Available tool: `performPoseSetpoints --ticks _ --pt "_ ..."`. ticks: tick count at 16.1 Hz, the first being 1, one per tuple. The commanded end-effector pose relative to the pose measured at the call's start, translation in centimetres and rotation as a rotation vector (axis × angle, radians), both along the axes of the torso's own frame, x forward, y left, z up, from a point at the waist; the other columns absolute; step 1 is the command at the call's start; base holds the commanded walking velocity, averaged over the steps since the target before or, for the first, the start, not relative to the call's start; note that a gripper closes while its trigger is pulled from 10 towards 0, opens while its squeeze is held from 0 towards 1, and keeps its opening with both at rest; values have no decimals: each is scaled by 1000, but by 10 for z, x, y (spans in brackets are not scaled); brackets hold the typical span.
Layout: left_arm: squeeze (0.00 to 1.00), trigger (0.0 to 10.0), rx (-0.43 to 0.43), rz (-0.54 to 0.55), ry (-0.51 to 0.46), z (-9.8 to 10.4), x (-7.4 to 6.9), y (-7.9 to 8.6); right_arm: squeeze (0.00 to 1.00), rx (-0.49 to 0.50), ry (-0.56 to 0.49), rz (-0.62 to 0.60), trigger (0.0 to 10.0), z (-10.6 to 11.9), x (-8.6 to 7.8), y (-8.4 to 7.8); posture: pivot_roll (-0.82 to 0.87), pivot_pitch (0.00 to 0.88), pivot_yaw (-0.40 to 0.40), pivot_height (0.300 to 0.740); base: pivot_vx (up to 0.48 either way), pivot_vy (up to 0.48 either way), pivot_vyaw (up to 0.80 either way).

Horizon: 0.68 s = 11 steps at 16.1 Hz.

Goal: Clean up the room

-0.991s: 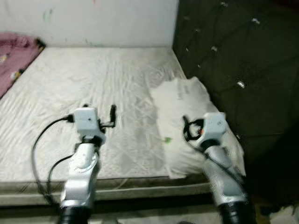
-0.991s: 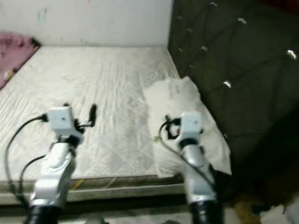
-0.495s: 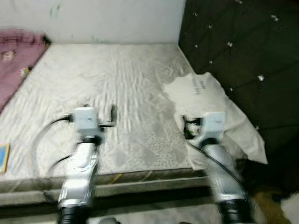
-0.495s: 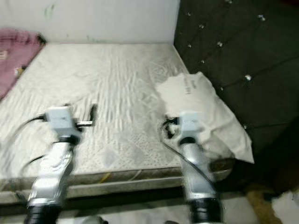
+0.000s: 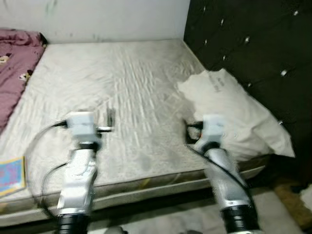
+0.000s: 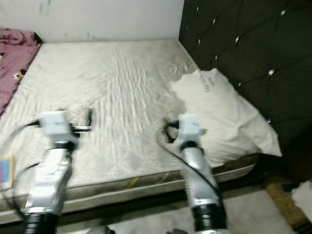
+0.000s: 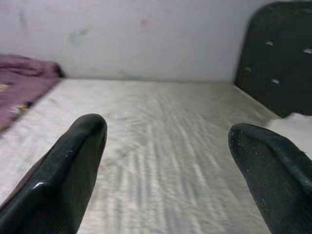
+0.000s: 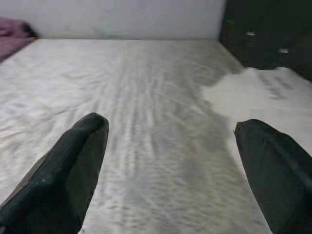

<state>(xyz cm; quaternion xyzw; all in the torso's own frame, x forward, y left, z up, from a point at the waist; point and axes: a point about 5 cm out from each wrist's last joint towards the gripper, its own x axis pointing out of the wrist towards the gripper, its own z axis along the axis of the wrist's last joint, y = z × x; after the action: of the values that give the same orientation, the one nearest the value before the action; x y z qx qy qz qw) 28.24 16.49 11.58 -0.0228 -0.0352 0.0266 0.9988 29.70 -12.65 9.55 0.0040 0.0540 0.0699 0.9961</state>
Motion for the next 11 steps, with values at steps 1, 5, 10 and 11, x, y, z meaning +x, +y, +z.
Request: performPoseSetpoints --ticks 1,5,10,11 --pt "0 10000 -15 -23 -6 1 1 -9 0 -13 4 -34 10000 0 0 -12 19 0 -16 740 0 480 0" --pt "0 10000 -15 -21 -6 2 0 -9 0 -14 5 -28 10000 -1 0 -12 20 0 -16 740 0 480 0" --pt "0 10000 -13 -26 -5 2 1 -10 0 -24 -1 -29 10000 0 0 -11 20 0 -15 740 0 480 320" --pt "0 10000 -13 -26 -5 2 1 -9 0 -24 0 -30 10000 0 0 -11 20 0 -15 740 0 480 800"
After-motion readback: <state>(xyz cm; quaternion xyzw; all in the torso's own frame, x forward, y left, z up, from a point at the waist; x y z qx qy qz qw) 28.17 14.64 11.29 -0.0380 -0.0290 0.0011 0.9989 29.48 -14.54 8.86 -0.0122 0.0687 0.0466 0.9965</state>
